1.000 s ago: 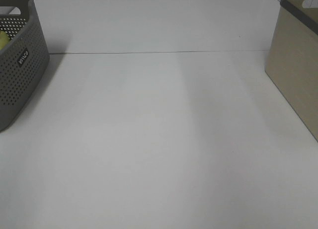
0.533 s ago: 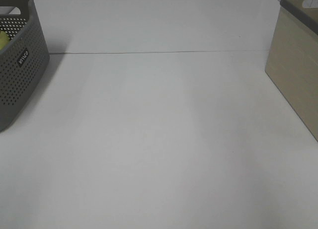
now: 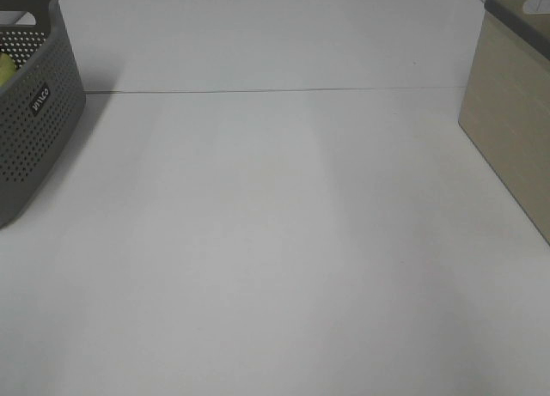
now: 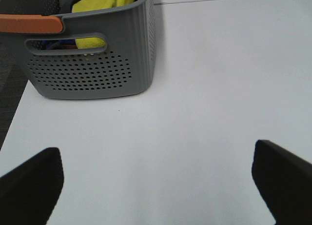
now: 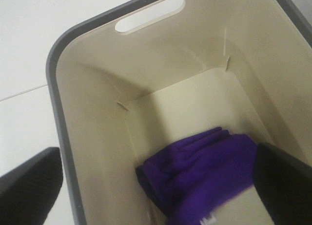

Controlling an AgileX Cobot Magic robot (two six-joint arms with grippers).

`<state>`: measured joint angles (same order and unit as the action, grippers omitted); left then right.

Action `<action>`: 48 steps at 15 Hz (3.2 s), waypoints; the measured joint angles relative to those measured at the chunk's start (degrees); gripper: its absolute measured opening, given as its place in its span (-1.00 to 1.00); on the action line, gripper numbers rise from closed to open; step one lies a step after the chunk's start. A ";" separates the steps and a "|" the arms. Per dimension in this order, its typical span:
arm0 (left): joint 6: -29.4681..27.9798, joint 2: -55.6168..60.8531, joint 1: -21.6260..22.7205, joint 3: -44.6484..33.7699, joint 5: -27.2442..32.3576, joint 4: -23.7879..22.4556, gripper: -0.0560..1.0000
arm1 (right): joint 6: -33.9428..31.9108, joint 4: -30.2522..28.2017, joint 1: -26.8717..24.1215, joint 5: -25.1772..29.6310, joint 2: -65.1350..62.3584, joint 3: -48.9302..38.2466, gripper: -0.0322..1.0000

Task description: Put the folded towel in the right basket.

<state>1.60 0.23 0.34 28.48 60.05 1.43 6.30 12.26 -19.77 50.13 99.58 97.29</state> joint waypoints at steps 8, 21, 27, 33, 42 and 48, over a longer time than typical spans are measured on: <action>0.00 0.00 0.00 0.00 0.00 0.00 0.98 | 2.12 -0.06 10.43 0.69 -1.15 0.00 0.95; 0.00 0.00 0.00 0.00 0.00 0.00 0.98 | -0.06 -1.55 24.69 6.76 -29.51 -18.16 0.95; 0.00 0.00 0.00 0.00 0.00 0.00 0.98 | -2.46 -5.73 24.69 -1.03 -66.12 -48.13 0.95; 0.00 0.00 0.00 0.00 0.00 0.00 0.98 | -3.09 -7.73 24.69 7.33 -88.24 -58.21 0.95; 0.17 0.00 0.00 0.00 0.00 0.00 0.98 | -3.95 -7.91 24.69 10.08 -99.81 -68.53 0.95; 0.17 0.00 0.00 0.00 0.00 0.00 0.98 | -3.95 -7.85 24.69 10.08 -99.81 -68.53 0.95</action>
<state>1.78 0.23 0.34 28.48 60.05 1.43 2.35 4.41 4.93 60.22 -0.23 28.76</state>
